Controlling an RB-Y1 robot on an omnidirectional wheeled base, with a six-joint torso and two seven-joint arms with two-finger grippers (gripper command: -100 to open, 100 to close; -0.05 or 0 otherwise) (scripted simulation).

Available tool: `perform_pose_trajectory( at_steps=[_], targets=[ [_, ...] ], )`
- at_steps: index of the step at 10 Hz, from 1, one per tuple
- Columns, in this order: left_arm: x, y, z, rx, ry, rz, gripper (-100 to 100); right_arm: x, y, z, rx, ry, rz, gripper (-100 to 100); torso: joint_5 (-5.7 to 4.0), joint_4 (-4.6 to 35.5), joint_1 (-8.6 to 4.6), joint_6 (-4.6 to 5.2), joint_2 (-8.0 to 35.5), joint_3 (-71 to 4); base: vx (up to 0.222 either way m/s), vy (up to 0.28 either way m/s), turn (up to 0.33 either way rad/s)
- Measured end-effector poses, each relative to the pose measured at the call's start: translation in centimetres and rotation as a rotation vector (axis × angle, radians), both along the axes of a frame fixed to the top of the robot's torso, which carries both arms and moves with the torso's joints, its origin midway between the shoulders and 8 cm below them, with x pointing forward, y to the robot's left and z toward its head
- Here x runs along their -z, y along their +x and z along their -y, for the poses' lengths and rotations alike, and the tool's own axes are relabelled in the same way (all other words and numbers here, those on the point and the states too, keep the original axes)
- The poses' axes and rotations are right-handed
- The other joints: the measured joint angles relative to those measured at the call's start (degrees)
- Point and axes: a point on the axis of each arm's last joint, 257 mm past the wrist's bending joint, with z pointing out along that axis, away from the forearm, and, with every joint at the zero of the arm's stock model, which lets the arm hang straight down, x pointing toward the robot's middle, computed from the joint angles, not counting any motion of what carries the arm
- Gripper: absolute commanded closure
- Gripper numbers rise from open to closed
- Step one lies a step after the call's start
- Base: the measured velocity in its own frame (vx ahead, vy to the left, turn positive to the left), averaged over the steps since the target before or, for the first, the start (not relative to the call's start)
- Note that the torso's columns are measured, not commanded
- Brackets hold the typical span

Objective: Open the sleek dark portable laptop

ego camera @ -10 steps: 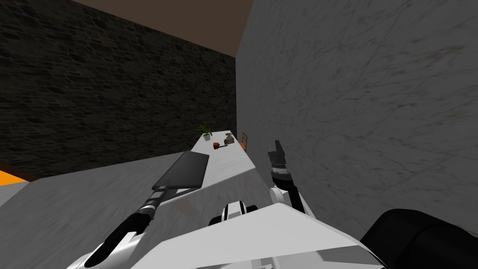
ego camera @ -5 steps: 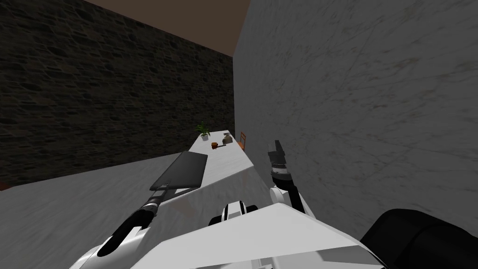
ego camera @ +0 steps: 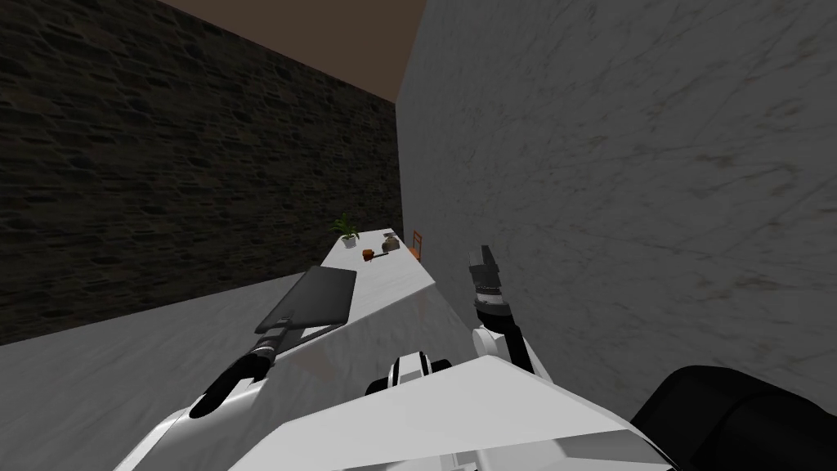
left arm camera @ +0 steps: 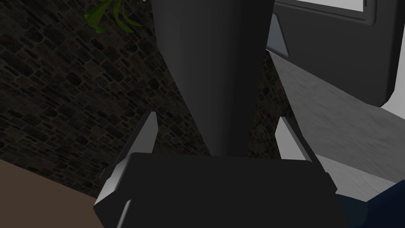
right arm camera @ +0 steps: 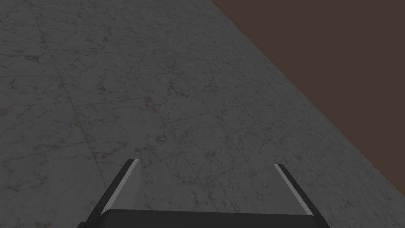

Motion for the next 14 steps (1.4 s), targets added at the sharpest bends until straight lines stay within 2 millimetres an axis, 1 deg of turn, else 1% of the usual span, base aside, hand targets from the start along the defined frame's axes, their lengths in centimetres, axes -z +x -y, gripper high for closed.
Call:
perform_pose_trajectory(
  at_steps=[3, 4, 7, 9, 12, 13, 14],
  targets=[
    [0.3, 1.1, -1.9, -0.050, -0.008, -0.001, -100, 0.0, 0.0, 0.0, 0.000, 0.000, 0.000, 0, 0.00, -0.01, 0.02, 0.00, -0.02, -0.01, -0.078, 0.005, -0.122],
    [0.3, 1.1, -2.0, -0.052, -0.009, -0.002, 100, 0.0, 0.0, 0.0, 0.000, 0.000, 0.000, 0, 0.00, -0.03, 0.03, -0.04, -0.12, -0.06, 0.054, -0.001, 0.283],
    [0.2, 0.2, -0.1, -0.006, -0.001, -0.002, 100, 0.0, 0.0, 0.0, 0.000, 0.000, 0.000, 0, 0.03, -0.08, 0.06, 0.06, -0.27, -0.17, 0.123, -0.008, 0.188],
    [0.2, -0.8, 1.2, 0.028, 0.001, -0.003, 100, 0.0, 0.0, 0.0, 0.000, 0.000, 0.000, 0, 0.04, -0.02, 0.07, 0.05, -0.03, -0.01, 0.121, -0.011, 0.166],
    [0.1, -2.1, 3.5, 0.080, -0.005, -0.004, 100, 0.0, 0.0, 0.0, 0.000, 0.000, 0.000, 0, 0.01, 0.03, 0.02, 0.02, 0.09, 0.06, 0.103, -0.012, 0.175],
    [-0.1, -2.5, 4.5, 0.098, -0.008, -0.003, 100, 0.0, 0.0, 0.0, 0.000, 0.000, 0.000, 0, -0.01, 0.02, -0.04, 0.01, 0.09, 0.05, 0.039, -0.016, 0.036],
    [-0.1, -2.6, 4.6, 0.100, -0.009, -0.003, -100, 0.0, 0.0, 0.0, 0.000, 0.000, 0.000, 0, 0.00, 0.05, 0.01, 0.05, 0.18, 0.11, -0.018, 0.083, -0.001]
  ],
)
